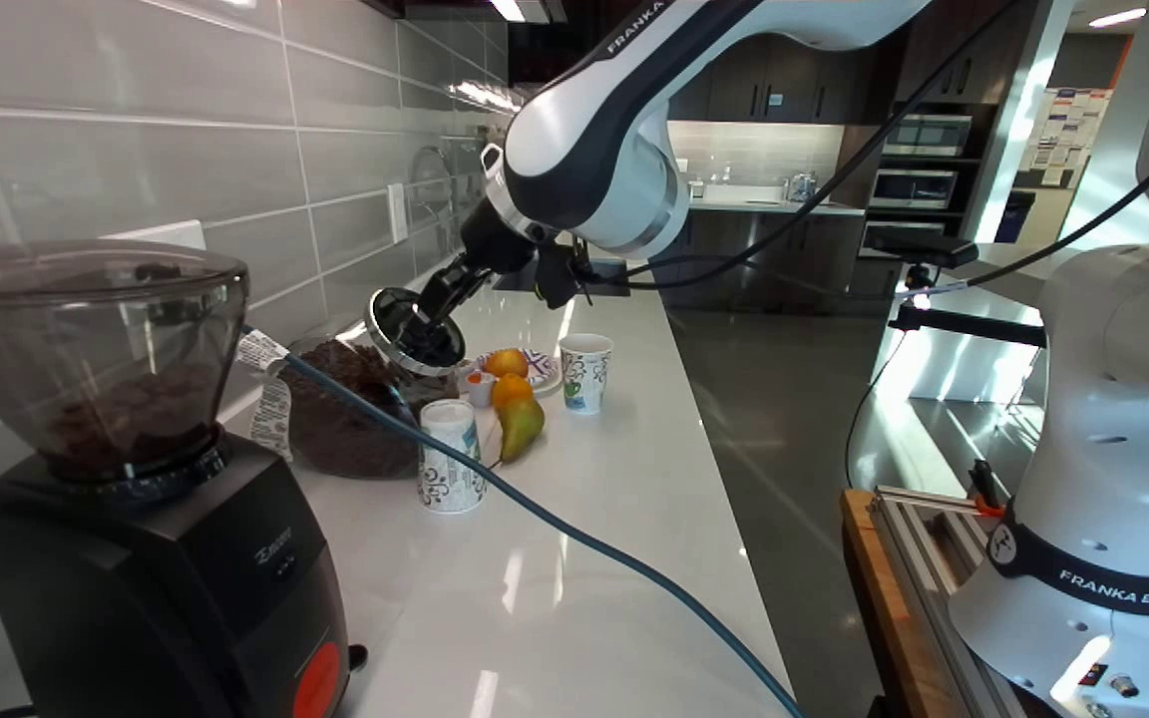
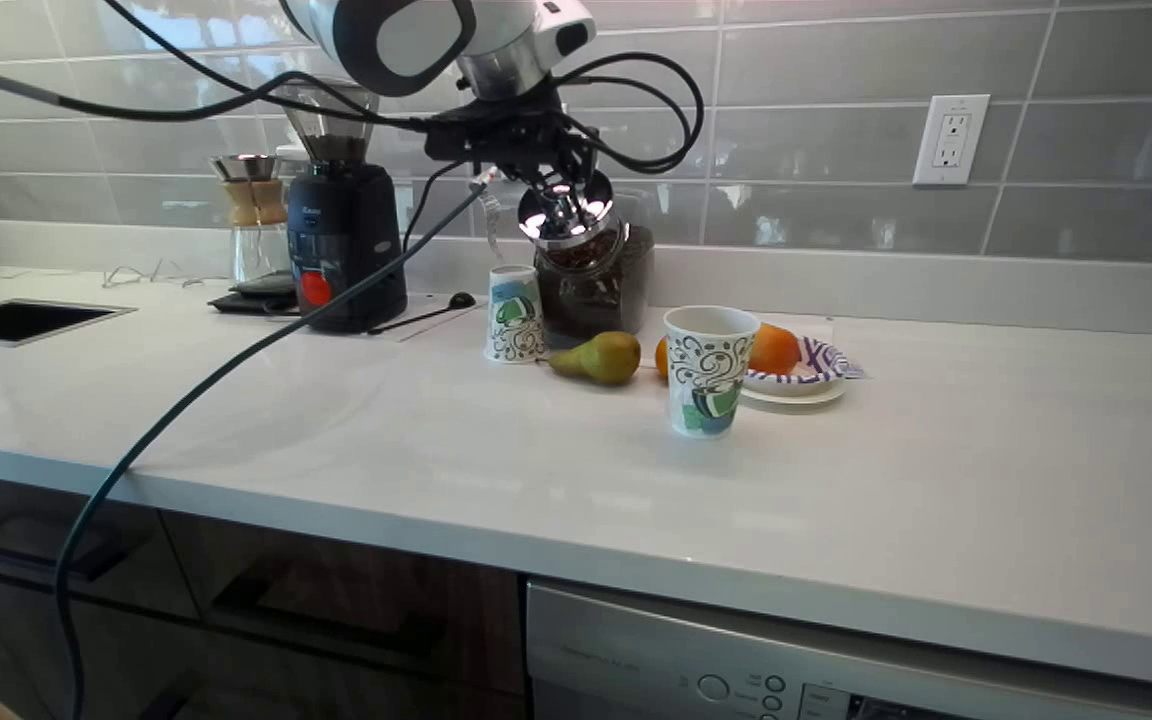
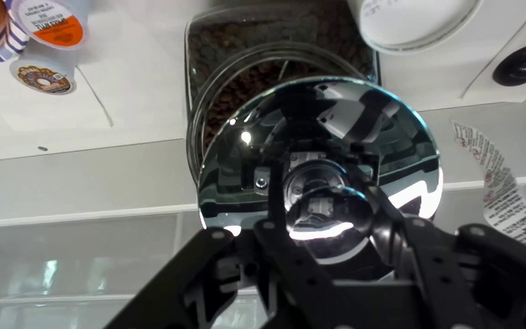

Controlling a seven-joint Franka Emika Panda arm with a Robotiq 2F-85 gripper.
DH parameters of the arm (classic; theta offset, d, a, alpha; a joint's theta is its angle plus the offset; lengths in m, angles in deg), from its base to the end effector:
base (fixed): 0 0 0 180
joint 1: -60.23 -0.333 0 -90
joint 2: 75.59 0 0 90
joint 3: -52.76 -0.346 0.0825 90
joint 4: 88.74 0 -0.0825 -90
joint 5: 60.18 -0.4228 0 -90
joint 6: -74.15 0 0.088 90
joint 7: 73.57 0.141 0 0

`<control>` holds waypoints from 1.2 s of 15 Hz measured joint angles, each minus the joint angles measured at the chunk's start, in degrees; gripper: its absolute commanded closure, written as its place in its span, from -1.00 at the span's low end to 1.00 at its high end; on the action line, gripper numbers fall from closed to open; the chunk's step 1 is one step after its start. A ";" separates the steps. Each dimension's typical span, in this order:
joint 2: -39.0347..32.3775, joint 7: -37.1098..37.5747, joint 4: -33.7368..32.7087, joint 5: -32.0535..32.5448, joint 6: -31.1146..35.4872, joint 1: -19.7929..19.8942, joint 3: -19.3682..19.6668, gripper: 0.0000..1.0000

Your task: Pick up the silver lid and put it on the glass coffee jug

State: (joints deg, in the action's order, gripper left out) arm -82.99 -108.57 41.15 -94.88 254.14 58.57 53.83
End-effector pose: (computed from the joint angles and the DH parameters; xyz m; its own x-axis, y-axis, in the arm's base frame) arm 0.6231 -0.0435 0.3564 0.7348 0.0145 0.6782 0.0144 -0.9999 0.0059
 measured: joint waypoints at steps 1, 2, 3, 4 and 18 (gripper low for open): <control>-0.22 -0.93 -0.13 -0.43 0.00 0.62 -0.44 0.57; -0.48 -1.84 -0.33 -0.94 0.00 1.23 -0.92 0.57; -0.72 -2.62 -0.48 -1.19 0.00 1.78 -1.34 0.57; -0.93 -3.24 -0.60 -1.29 0.00 2.31 -1.76 0.57; -2.68 -6.31 -1.29 -1.33 -0.13 8.46 -7.11 0.57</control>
State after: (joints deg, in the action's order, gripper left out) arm -85.67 -114.88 39.86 -96.21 254.01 67.03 46.71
